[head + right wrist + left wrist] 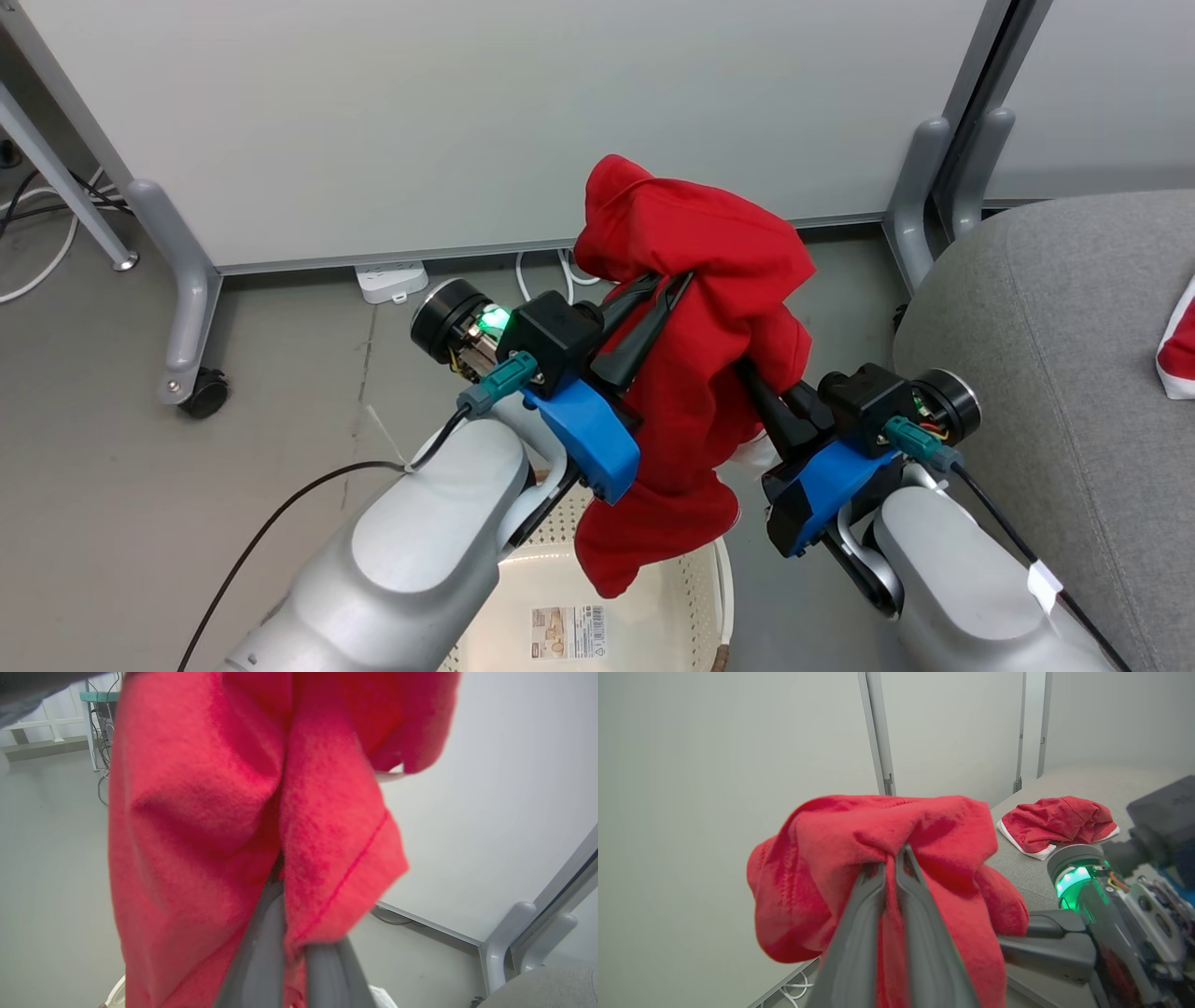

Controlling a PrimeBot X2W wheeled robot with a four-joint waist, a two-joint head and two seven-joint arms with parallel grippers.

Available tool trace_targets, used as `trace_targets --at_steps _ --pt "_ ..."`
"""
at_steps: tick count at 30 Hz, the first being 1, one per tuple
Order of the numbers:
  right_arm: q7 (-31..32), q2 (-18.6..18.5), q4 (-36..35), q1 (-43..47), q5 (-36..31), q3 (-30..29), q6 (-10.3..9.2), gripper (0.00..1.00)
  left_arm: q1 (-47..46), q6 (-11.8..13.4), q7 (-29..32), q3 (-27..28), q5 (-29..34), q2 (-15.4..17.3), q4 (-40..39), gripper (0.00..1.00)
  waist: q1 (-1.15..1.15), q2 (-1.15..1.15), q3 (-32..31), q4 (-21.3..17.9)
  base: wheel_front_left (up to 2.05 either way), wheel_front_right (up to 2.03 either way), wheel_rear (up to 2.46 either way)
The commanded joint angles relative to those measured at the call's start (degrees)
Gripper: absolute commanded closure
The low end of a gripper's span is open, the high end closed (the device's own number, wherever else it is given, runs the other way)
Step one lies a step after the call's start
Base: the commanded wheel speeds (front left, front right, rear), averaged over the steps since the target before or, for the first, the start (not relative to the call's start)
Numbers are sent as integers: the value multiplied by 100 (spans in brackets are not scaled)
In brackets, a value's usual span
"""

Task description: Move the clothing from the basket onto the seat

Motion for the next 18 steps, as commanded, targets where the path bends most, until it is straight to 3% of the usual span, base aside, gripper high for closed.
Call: trace_targets --at_steps 1,2,18 --pt "-4 -13 -25 42 39 1 -5 100 -6 42 -48 10 -20 23 12 23 0 0 -6 -2 0 0 0" --pt "-4 -18 -26 54 46 -1 -5 100 -6 55 -48 5 -13 27 23 0 0 0 -11 -3 0 0 0" --pt "-4 -31 -192 225 16 -277 -6 100 30 125 -43 -22 29 120 13 0 0 0 55 -175 0 0 0"
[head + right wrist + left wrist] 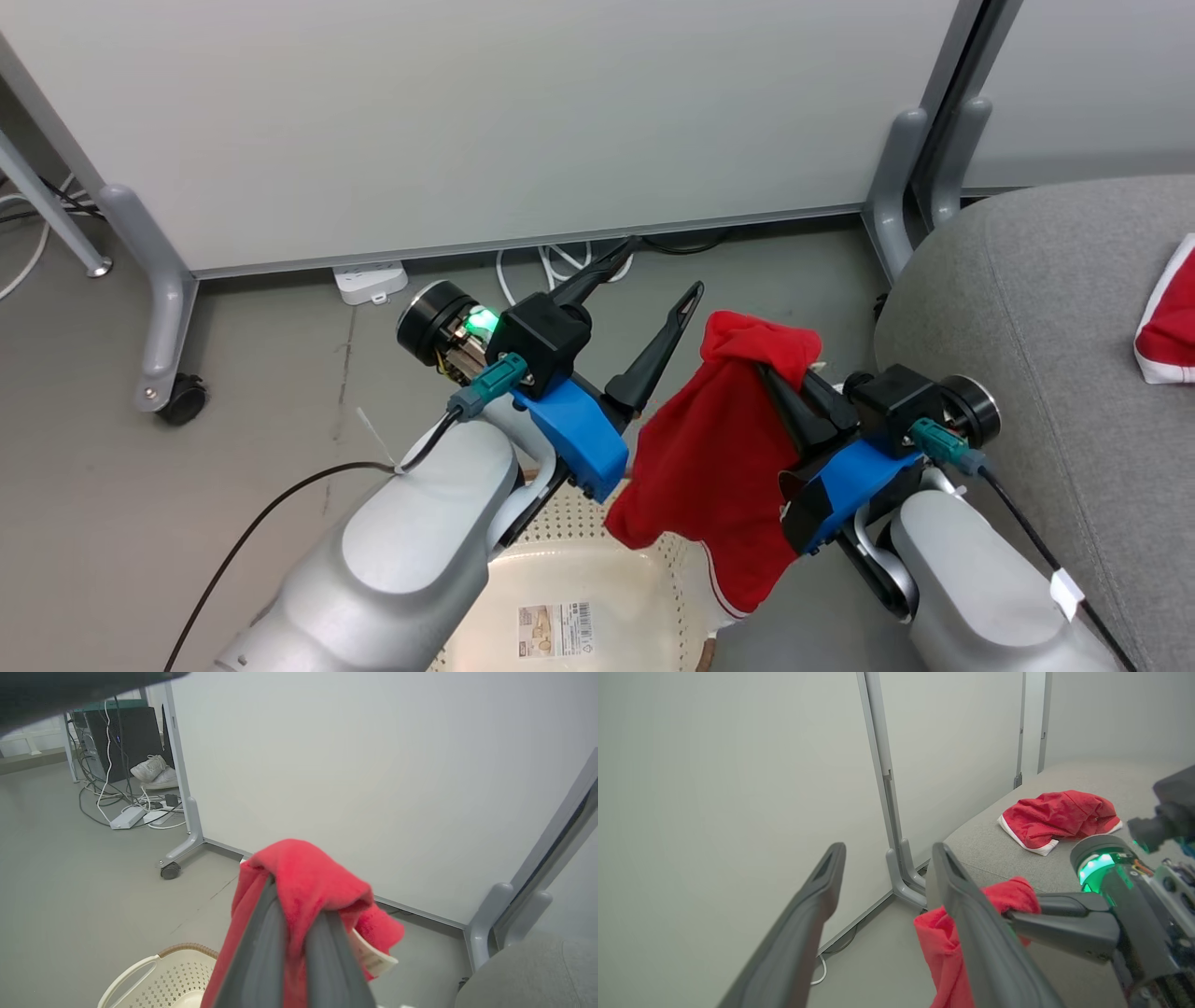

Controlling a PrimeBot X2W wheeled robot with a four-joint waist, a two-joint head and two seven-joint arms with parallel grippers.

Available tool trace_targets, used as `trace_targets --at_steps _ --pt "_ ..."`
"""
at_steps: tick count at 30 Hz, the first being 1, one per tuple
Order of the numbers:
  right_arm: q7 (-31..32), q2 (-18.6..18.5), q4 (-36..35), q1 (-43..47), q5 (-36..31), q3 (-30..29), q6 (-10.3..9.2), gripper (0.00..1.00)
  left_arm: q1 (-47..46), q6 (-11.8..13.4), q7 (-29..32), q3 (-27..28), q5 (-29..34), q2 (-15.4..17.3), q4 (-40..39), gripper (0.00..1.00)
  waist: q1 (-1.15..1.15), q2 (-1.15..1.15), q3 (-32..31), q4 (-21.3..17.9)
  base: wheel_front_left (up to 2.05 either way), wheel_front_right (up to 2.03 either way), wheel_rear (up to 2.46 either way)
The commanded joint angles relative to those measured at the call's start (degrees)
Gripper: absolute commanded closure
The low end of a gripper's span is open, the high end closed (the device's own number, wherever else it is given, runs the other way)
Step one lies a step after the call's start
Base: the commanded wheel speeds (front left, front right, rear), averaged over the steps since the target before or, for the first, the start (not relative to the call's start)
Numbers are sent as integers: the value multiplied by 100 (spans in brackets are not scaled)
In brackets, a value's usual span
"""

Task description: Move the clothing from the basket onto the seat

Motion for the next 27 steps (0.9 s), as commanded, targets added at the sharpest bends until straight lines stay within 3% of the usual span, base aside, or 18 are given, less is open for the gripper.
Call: trace_targets --at_steps 1,8,27 --pt "-5 9 -74 41 -32 -69 -5 100 10 9 -25 -10 18 47 -22 0 0 0 66 -94 0 0 0" --pt "-4 24 -411 55 -151 -532 -5 100 -90 43 5 -73 59 99 -145 0 0 0 393 -646 0 0 0" --pt "-5 277 -1675 800 -555 -2459 -5 100 -219 -25 213 -512 247 123 -458 0 0 0 1214 -2425 0 0 0"
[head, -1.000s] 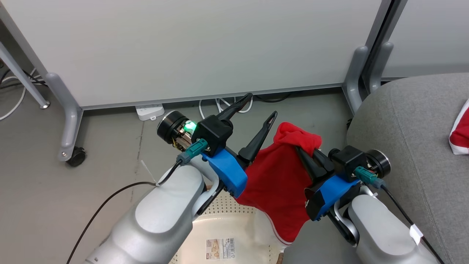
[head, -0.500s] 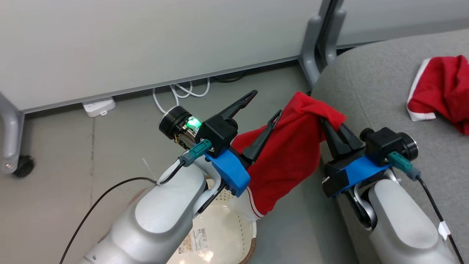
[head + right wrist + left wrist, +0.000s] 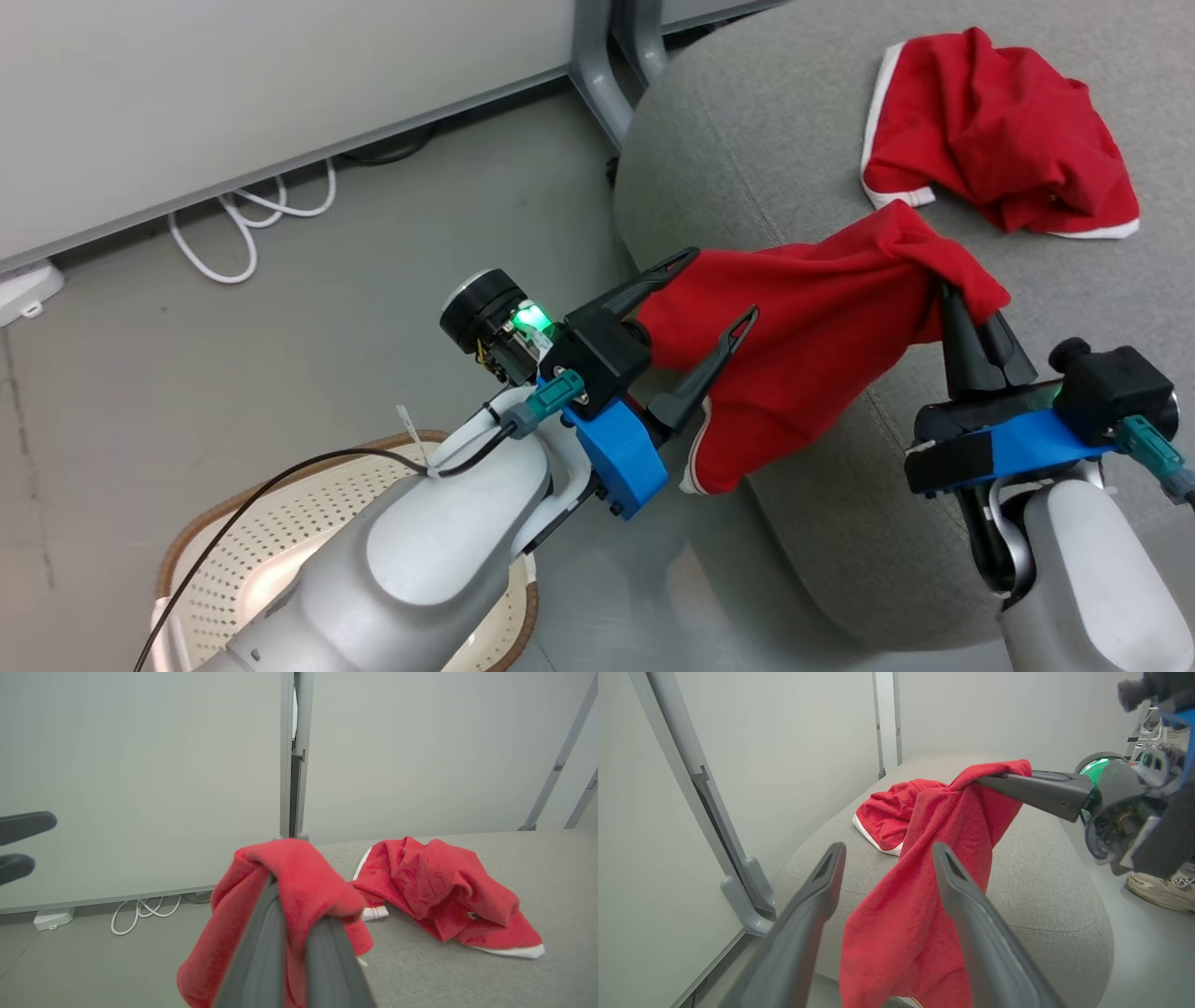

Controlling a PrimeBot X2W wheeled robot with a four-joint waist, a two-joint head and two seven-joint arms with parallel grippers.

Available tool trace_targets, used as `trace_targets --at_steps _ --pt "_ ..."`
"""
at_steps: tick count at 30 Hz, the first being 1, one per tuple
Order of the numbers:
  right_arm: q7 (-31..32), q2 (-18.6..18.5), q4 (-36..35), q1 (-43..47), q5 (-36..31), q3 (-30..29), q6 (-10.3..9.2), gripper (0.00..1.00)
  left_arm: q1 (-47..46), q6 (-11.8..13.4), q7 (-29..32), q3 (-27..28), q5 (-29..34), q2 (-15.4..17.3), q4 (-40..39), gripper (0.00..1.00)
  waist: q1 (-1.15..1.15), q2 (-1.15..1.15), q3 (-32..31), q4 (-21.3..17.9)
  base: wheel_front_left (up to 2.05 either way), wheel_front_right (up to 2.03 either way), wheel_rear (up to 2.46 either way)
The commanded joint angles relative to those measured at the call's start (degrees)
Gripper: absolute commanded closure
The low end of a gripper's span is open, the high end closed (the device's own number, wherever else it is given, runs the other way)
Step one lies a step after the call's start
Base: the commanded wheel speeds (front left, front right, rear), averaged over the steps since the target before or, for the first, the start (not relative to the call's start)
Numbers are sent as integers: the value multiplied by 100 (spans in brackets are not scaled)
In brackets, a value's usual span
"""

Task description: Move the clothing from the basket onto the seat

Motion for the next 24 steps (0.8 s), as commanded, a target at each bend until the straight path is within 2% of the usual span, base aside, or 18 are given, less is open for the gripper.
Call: trace_targets --at_steps 1,7,13,21,24 --pt "-5 65 -99 113 -33 -144 -6 100 -27 -4 19 -44 51 15 -33 0 0 0 227 -321 0 0 0" --pt "-5 194 -236 355 -72 -446 -5 100 -24 -17 67 -158 69 27 -56 0 0 0 362 -604 0 0 0" --pt "-6 279 -301 336 -148 -457 -6 100 -15 0 55 -192 34 49 -60 0 0 0 431 -633 0 0 0" --pt "-5 39 -536 -581 -269 -301 -6 100 -197 63 110 -129 46 201 -178 0 0 0 780 -455 0 0 0" --pt "-6 -268 -725 -1385 -357 -480 -6 100 -325 102 199 -103 95 339 -309 0 0 0 1106 -374 0 0 0"
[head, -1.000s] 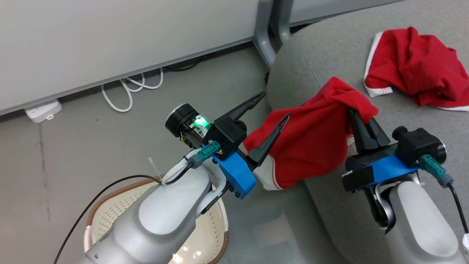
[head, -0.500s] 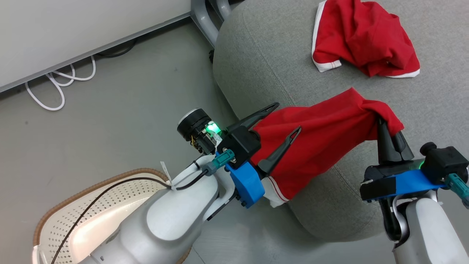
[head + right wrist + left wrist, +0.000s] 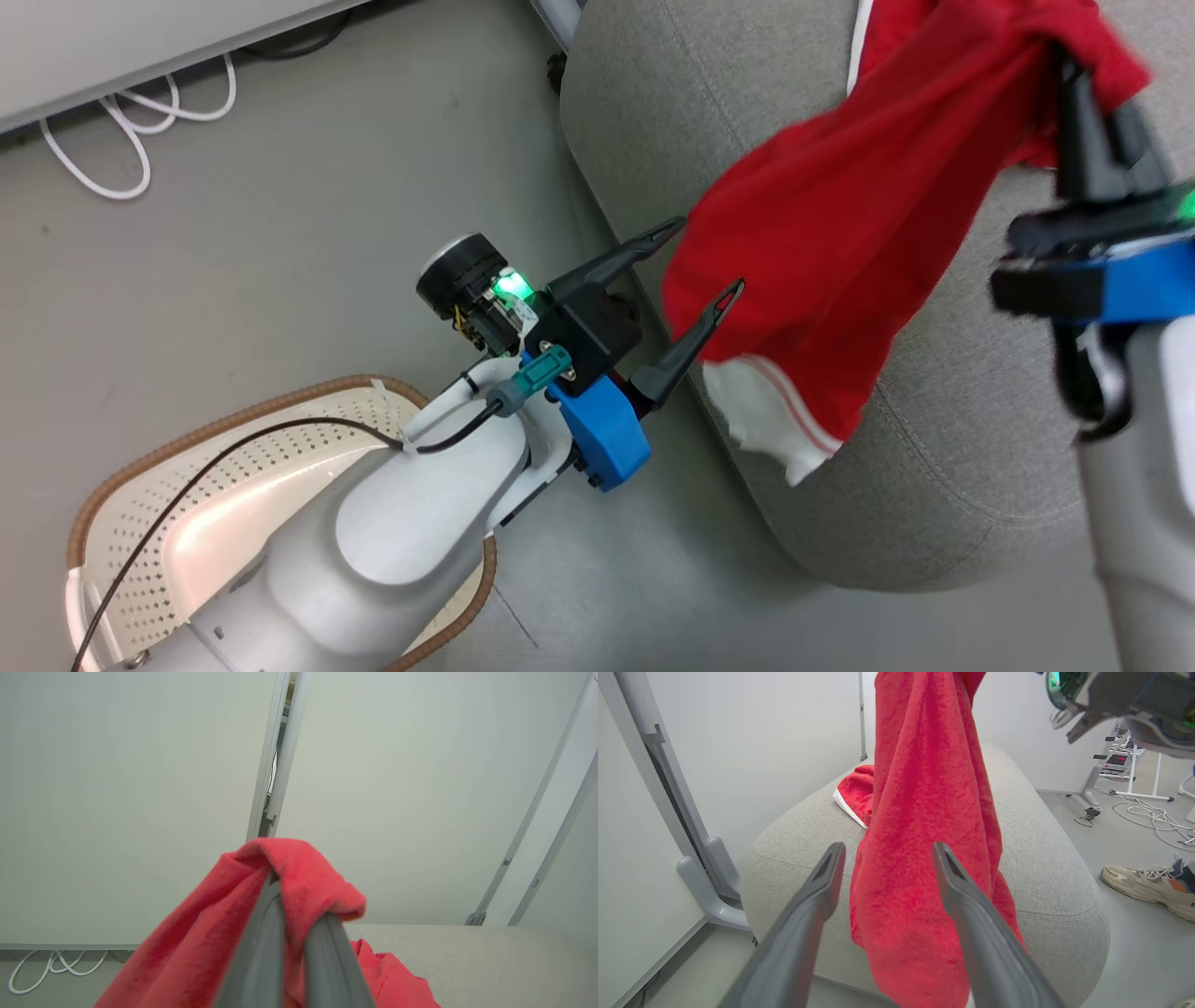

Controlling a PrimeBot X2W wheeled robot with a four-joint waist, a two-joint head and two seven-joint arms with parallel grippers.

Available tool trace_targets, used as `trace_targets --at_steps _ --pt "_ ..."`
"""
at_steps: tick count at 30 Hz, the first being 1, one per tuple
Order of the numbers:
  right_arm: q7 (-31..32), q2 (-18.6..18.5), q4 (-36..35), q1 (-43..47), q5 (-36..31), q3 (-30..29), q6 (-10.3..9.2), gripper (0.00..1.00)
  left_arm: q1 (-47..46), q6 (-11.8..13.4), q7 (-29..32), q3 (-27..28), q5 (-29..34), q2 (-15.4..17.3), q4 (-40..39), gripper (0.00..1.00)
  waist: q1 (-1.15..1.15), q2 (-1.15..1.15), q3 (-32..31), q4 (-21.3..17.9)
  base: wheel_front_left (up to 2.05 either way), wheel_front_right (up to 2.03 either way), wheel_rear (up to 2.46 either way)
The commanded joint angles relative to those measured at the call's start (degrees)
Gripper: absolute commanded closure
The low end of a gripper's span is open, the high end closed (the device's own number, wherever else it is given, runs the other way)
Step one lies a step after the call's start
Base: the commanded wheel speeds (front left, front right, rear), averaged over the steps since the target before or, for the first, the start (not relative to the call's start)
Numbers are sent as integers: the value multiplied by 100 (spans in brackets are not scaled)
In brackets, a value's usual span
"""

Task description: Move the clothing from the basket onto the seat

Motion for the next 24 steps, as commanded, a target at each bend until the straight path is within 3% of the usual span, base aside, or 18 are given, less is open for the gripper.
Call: trace_targets --at_steps 1,10,17,20,24 --pt "-6 -183 -161 -477 -28 -238 -6 100 -132 50 47 49 43 118 -85 0 0 0 316 94 0 0 0" --pt "-5 -1080 -490 -1859 45 -1708 -6 100 -492 107 342 91 212 516 -525 0 0 0 1210 144 0 0 0" --pt "-5 -2079 -5 -2335 264 -2609 -6 100 -768 168 639 144 340 852 -1028 0 0 0 1872 89 0 0 0" --pt "-4 -2161 408 -2379 396 -2757 -6 100 -870 173 752 169 362 974 -1210 0 0 0 2095 70 0 0 0" --pt "-5 -1941 1007 -2227 346 -2663 -6 100 -966 181 862 166 392 1058 -1373 0 0 0 2336 95 0 0 0"
